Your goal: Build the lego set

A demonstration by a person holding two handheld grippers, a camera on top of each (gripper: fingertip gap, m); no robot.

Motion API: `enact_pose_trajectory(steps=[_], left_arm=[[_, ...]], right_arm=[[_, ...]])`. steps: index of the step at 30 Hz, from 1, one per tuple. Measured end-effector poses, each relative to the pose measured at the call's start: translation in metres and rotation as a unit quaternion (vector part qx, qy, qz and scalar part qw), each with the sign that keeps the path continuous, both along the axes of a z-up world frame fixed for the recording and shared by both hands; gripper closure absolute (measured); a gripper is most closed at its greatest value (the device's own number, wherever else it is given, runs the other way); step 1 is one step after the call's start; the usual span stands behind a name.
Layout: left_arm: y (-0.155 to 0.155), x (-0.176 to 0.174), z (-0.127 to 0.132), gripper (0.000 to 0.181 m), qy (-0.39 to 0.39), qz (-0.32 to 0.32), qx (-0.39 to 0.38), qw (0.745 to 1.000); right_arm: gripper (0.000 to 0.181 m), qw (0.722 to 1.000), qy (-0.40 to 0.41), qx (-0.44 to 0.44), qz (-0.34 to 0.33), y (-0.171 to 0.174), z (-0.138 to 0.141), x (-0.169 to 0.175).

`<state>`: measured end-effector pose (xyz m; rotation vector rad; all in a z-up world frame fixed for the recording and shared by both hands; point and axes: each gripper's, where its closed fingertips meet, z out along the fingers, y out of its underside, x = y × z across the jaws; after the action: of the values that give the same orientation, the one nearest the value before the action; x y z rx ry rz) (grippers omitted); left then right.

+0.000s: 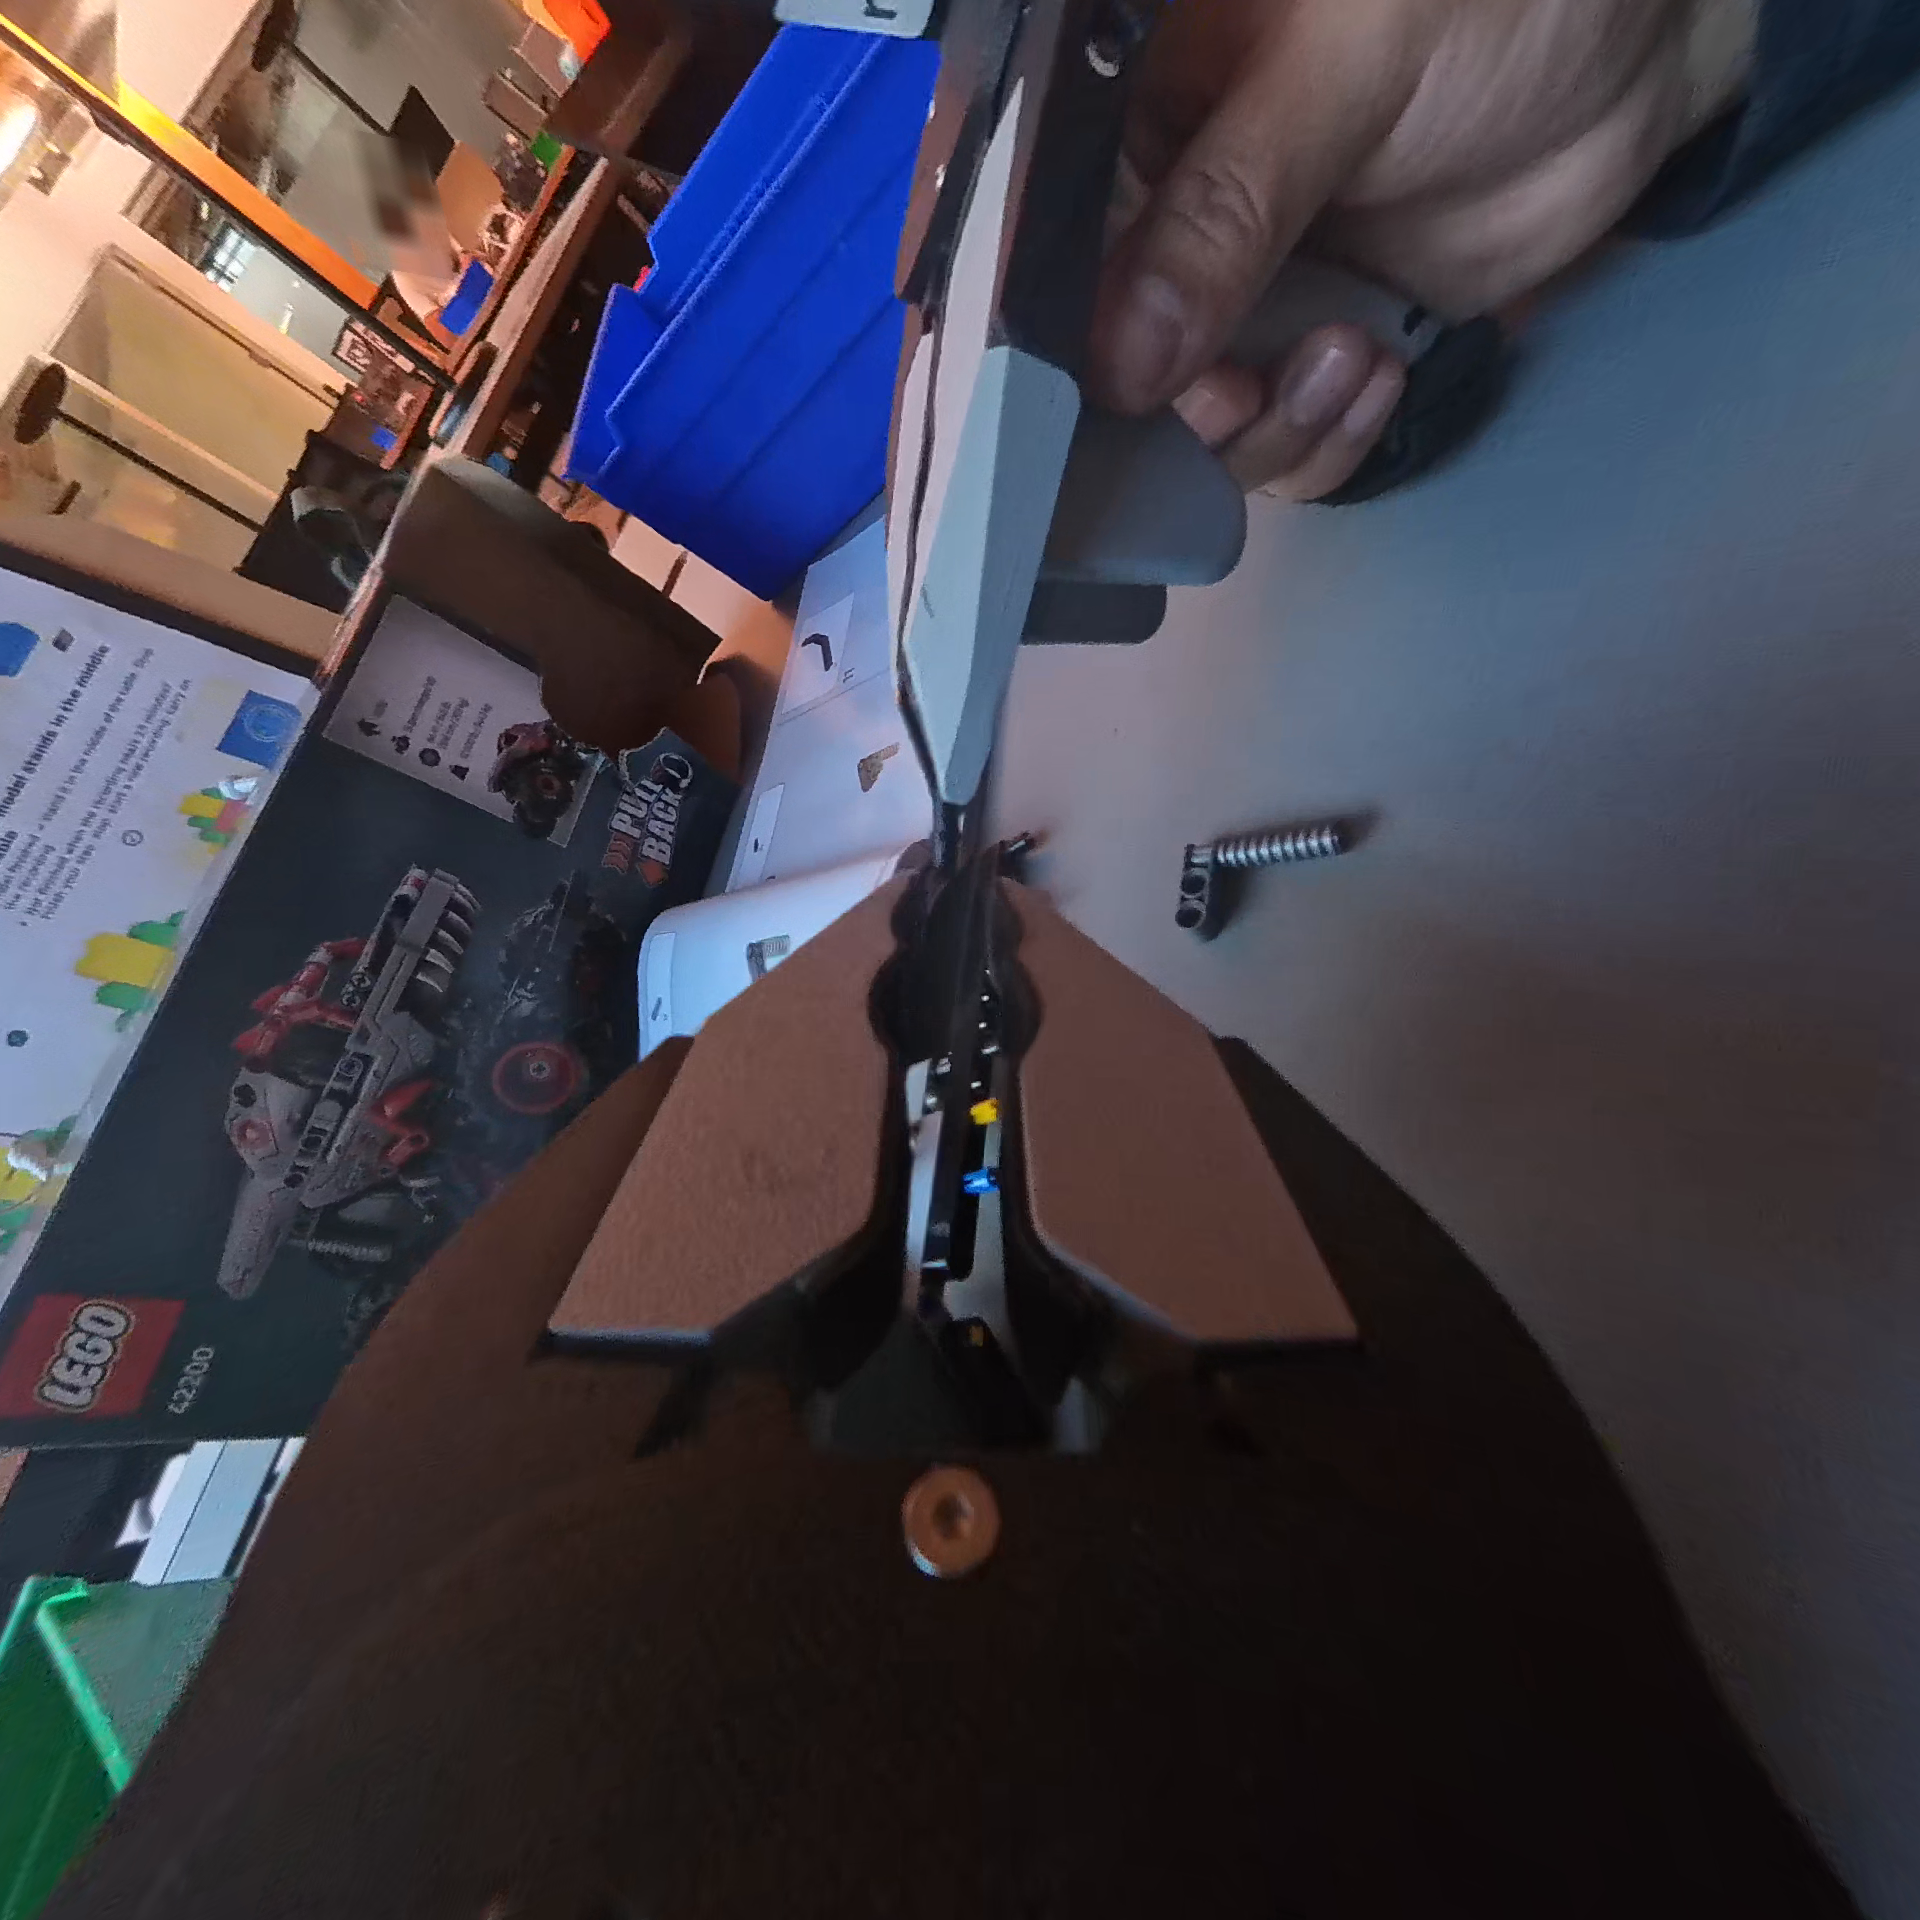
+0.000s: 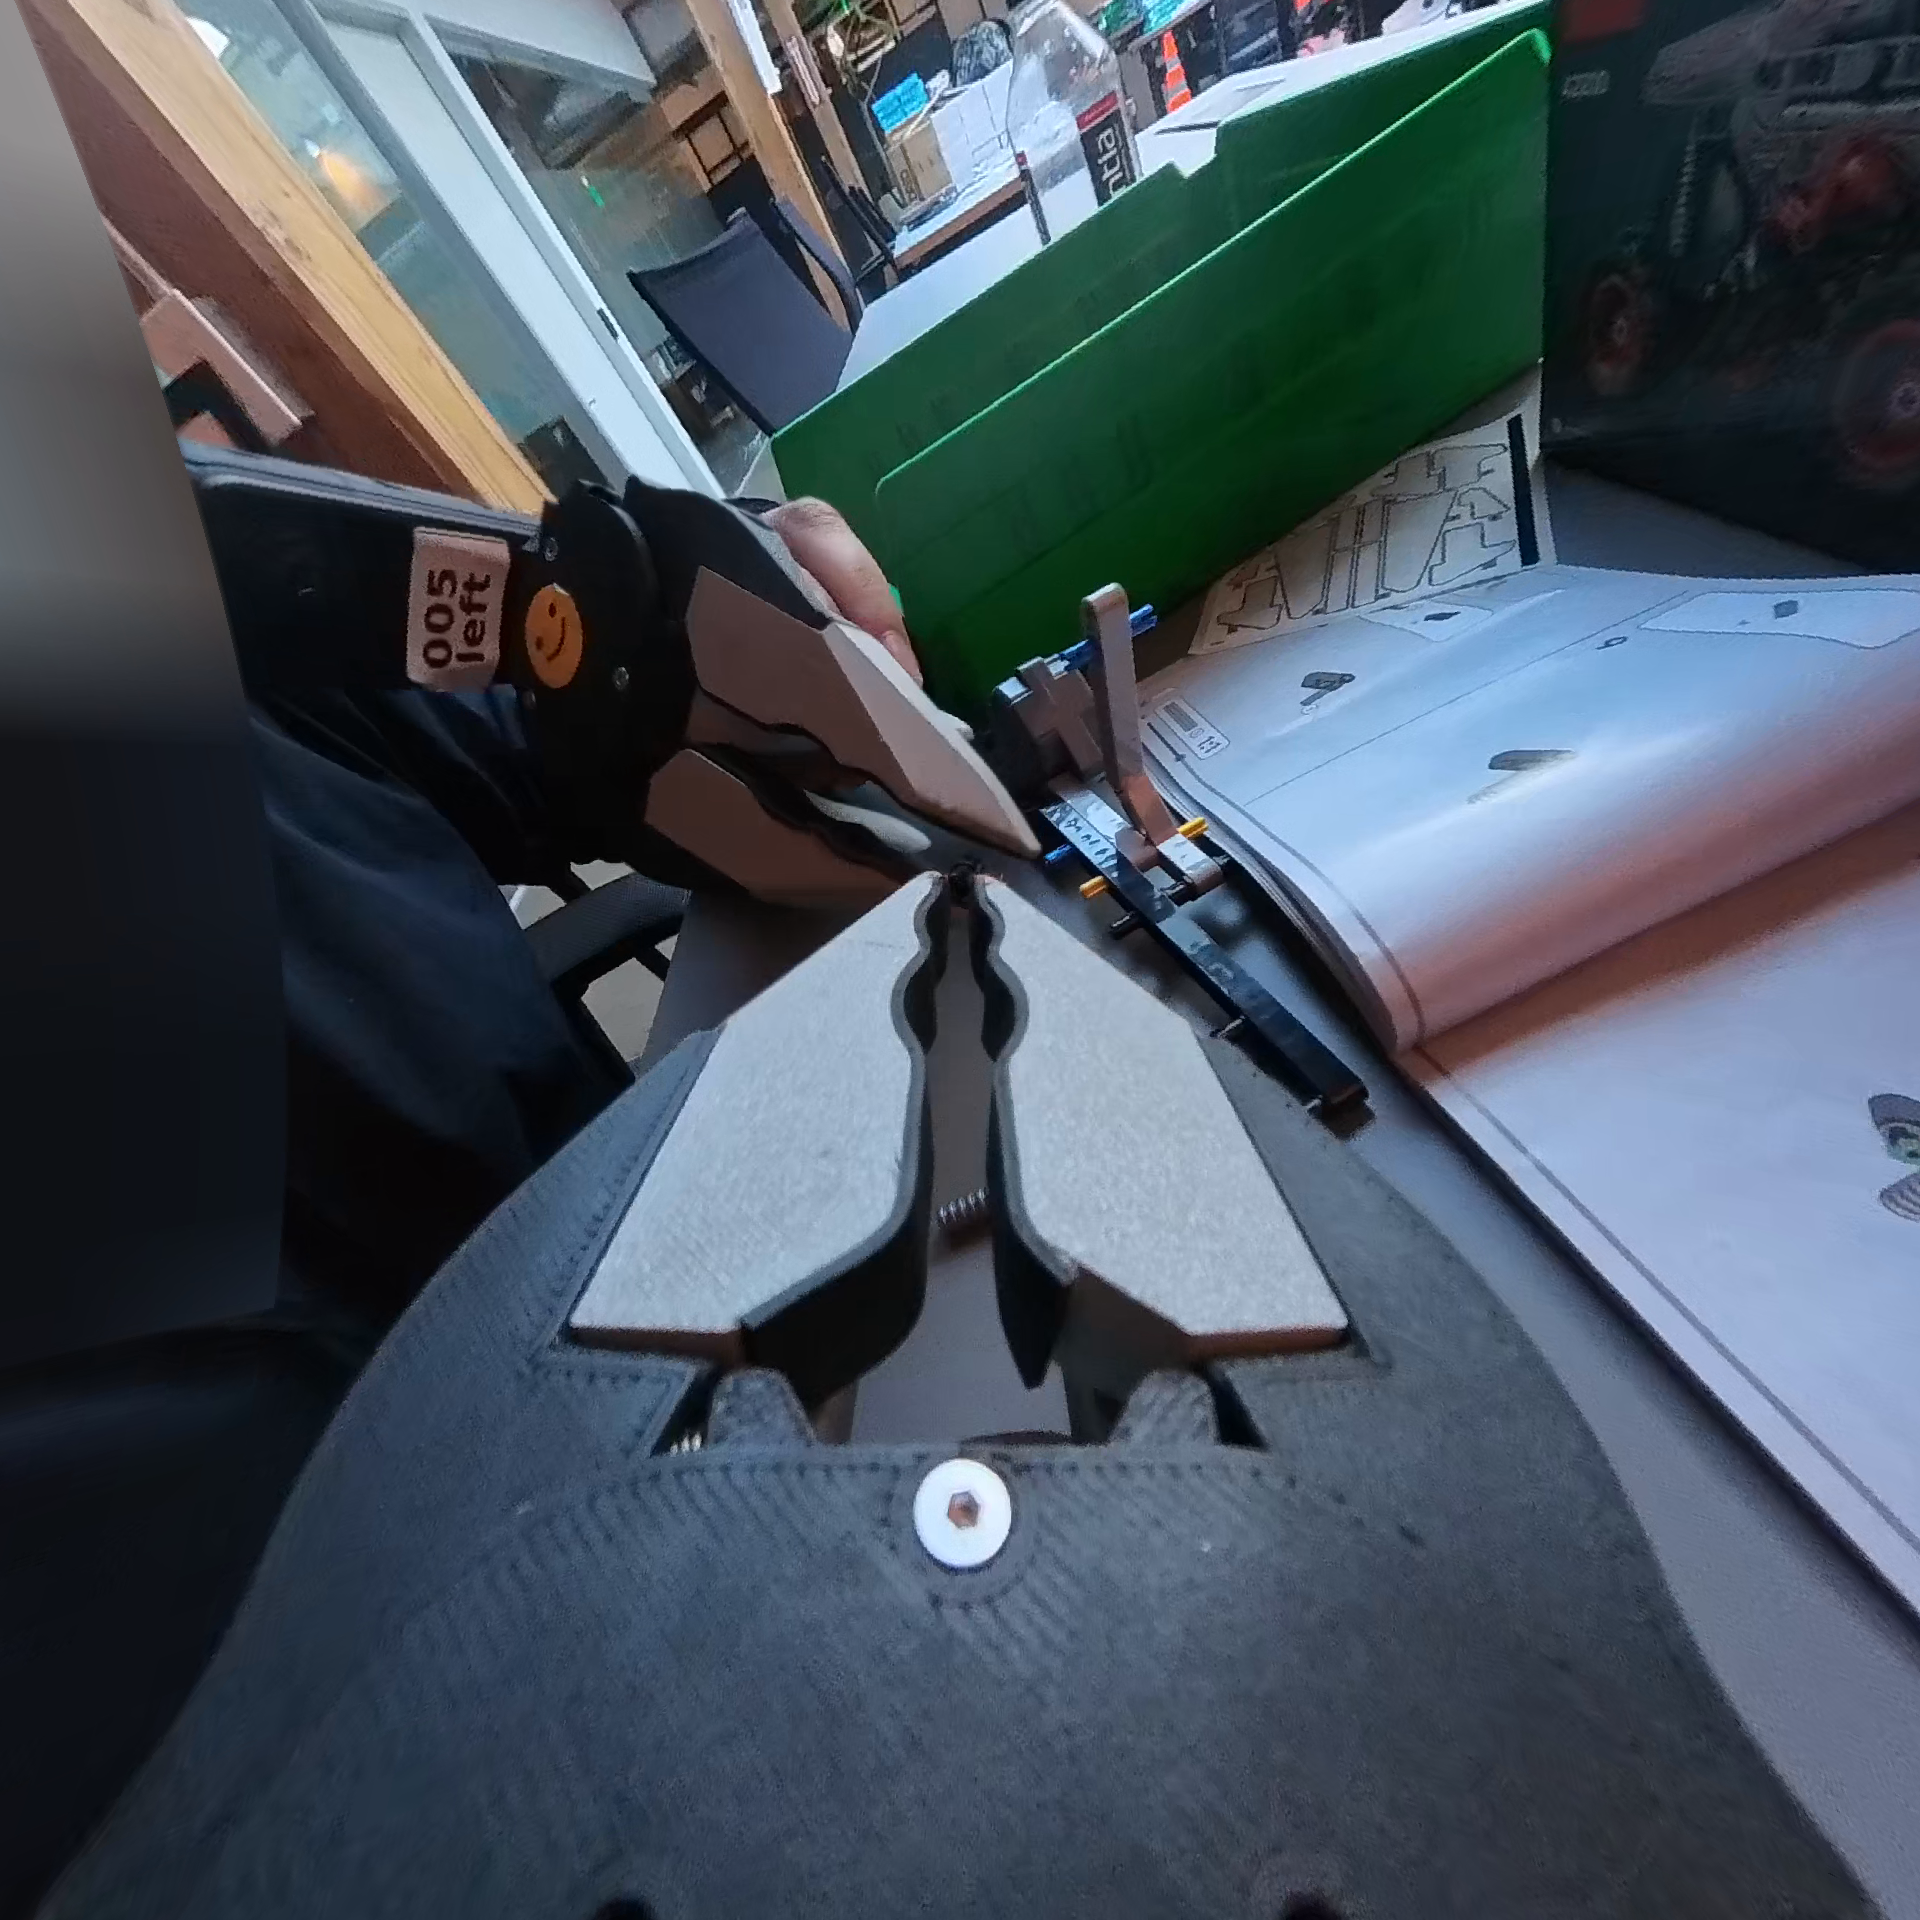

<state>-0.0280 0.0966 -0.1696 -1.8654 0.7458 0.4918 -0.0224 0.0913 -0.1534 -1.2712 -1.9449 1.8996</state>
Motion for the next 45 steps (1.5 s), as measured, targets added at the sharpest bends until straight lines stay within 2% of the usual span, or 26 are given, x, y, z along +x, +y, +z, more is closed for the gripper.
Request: enact_pose_trajectory(steps=[4,12,17,23,35,45], left_arm=[[0.000,0.000,-0.002,0.181,0.003,0.000,-0.005,1.000],[0.000,0.002,-0.011,0.181,-0.048,0.002,-0.037,0.998],[0.001,0.002,-0.008,0.175,-0.069,0.000,-0.034,0.997],[0.000,0.002,-0.007,0.179,-0.057,0.004,-0.033,0.998],[-0.001,-0.001,-0.011,0.179,-0.041,0.012,-0.044,0.998],[-0.001,-0.001,-0.015,0.180,-0.034,0.013,-0.053,0.998]], right_arm=[[0.181,1.000,0.001,0.005,0.001,-0.002,-0.001,0.000],[0.181,1.000,0.009,0.026,-0.008,-0.001,-0.002,-0.001],[0.181,1.000,0.009,0.019,-0.007,-0.001,-0.001,-0.001],[0.181,1.000,0.014,0.027,-0.006,-0.004,-0.002,-0.002],[0.178,0.991,0.049,0.123,-0.024,-0.008,-0.010,-0.006],[0.179,0.989,0.048,0.139,-0.027,-0.008,-0.013,-0.007]])
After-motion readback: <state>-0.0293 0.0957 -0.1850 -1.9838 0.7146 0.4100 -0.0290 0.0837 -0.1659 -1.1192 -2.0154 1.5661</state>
